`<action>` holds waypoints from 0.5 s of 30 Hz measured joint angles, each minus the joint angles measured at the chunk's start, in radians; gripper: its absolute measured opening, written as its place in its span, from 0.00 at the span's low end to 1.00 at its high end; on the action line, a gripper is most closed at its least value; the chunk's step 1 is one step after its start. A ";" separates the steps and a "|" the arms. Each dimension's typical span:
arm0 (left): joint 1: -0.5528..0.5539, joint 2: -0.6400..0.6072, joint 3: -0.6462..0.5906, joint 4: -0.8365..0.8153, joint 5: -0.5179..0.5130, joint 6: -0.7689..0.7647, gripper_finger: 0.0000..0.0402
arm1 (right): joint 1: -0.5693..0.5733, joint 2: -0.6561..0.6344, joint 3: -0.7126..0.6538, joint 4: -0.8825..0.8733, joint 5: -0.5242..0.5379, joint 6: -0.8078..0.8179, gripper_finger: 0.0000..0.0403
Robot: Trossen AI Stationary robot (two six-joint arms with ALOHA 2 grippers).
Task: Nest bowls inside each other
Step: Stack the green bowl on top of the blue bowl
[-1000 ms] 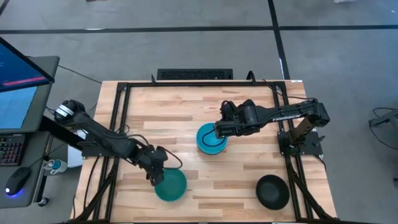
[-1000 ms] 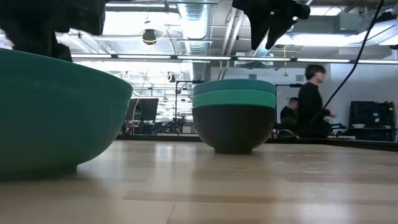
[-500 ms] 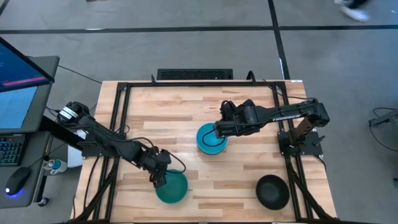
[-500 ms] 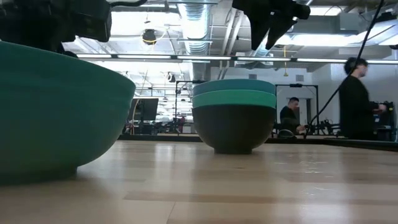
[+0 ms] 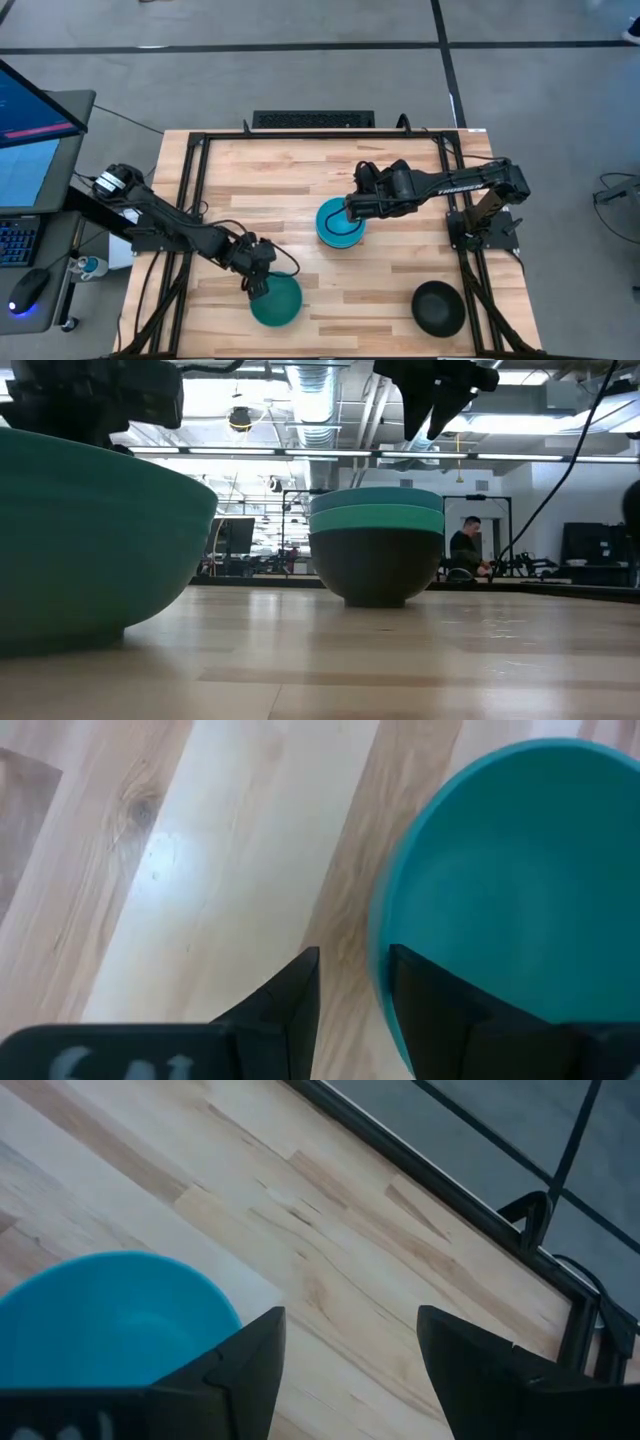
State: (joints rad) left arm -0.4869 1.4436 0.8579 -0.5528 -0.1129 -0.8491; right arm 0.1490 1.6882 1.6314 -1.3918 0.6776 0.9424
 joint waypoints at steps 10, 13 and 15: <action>0.000 0.027 -0.031 0.062 0.053 -0.027 0.27 | -0.001 0.000 0.000 -0.035 -0.001 0.002 0.62; 0.004 0.027 -0.031 0.059 0.054 -0.018 0.24 | -0.012 0.000 0.000 -0.067 -0.005 0.036 0.62; 0.005 0.027 -0.031 0.059 0.058 0.000 0.17 | -0.023 0.000 0.000 -0.096 -0.006 0.055 0.62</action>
State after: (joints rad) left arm -0.4824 1.4708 0.8265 -0.4934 -0.0549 -0.8492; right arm 0.1263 1.6882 1.6314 -1.4880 0.6712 0.9976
